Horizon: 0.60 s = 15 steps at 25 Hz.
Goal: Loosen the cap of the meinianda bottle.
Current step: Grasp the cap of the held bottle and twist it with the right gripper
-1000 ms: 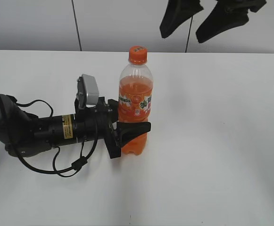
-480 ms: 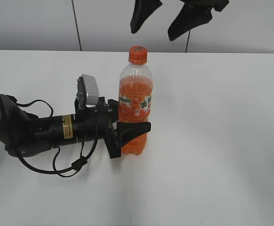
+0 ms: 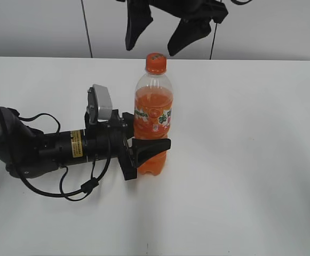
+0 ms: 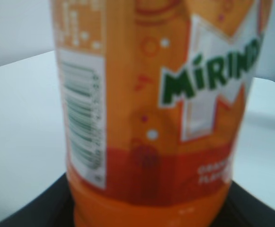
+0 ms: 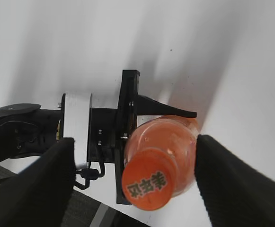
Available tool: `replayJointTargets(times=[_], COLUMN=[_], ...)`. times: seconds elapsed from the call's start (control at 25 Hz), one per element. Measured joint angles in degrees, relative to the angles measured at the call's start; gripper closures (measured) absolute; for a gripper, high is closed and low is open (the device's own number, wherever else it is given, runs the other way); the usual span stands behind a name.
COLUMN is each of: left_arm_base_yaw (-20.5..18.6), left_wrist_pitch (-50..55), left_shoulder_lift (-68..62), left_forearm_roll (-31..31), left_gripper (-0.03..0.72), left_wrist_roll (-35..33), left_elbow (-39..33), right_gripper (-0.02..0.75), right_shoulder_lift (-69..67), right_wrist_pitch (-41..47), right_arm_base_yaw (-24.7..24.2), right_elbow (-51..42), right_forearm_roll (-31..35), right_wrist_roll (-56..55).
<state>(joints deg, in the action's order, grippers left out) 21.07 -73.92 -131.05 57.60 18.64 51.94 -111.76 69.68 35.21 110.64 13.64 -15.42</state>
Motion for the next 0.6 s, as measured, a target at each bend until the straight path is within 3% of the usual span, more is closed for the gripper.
replayJointTargets(times=[0.6], left_arm_base_yaw=[0.0], left_wrist_pitch=[0.0], left_shoulder_lift=[-0.5], left_forearm_roll=[-0.9], left_gripper=[0.291], left_wrist_roll=[-3.3], left_elbow=[0.0], right_gripper=[0.153], right_shoulder_lift=[-0.7], right_wrist_pitch=[0.1], right_arm_base_yaw=[0.6], right_elbow=[0.0], right_forearm_roll=[-1.5], right_wrist_roll=[0.6])
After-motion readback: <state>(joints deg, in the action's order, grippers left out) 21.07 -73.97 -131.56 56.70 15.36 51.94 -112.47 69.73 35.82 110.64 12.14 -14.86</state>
